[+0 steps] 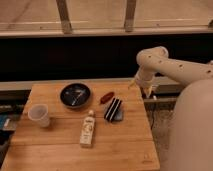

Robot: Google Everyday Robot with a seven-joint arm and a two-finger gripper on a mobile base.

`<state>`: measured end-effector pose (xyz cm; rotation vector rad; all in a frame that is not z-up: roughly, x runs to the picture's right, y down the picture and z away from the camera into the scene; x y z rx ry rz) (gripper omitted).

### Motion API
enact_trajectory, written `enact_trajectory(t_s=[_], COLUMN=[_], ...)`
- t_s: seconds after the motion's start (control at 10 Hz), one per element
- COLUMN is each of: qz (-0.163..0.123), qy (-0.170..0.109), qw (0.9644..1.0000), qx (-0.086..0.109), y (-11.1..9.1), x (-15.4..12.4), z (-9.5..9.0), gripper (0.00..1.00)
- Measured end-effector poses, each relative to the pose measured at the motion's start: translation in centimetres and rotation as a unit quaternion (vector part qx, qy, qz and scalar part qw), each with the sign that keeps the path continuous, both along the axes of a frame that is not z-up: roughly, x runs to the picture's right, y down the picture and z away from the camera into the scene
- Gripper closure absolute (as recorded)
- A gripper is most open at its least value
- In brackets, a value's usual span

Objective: Place the eraser in the ceramic cup

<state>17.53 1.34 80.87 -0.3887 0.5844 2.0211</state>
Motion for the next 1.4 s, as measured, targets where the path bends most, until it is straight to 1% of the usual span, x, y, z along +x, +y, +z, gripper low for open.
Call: enact_trajectory(t_s=[0.1, 0.2, 0.3, 0.4, 0.5, 0.6, 0.7, 0.8, 1.0, 1.1, 1.4], qz=[-0.014, -0.025, -0.044, -0.060, -0.076, -0.084, -0.092, -0.097, -0.100, -0.098, -0.083], qy=[-0.010, -0.016, -0.025, -0.030, -0.035, -0.037, -0.039, -0.036, -0.026, -0.020, -0.016], qw=[0.9998, 0.9995, 0.9987, 0.9977, 0.9965, 0.9958, 0.9949, 0.9945, 0.9942, 0.9943, 0.9949], qx=[0.004, 0.007, 0.009, 0.008, 0.006, 0.001, -0.009, -0.017, -0.030, -0.037, -0.056], y=[-0.4, -0.5, -0.1, 0.8, 1.9, 2.7, 4.0, 4.9, 5.7, 6.0, 6.1], x=[-2.5, -4.2, -6.7, -8.6, -10.4, -11.5, -12.3, -12.2, -11.7, -11.3, -9.8], z=[-0.2, -0.3, -0.6, -0.8, -0.6, -0.1, 1.1, 2.1, 3.7, 4.7, 6.6], gripper=[0.34, 0.34, 0.34, 0.34, 0.34, 0.34, 0.34, 0.34, 0.34, 0.34, 0.34])
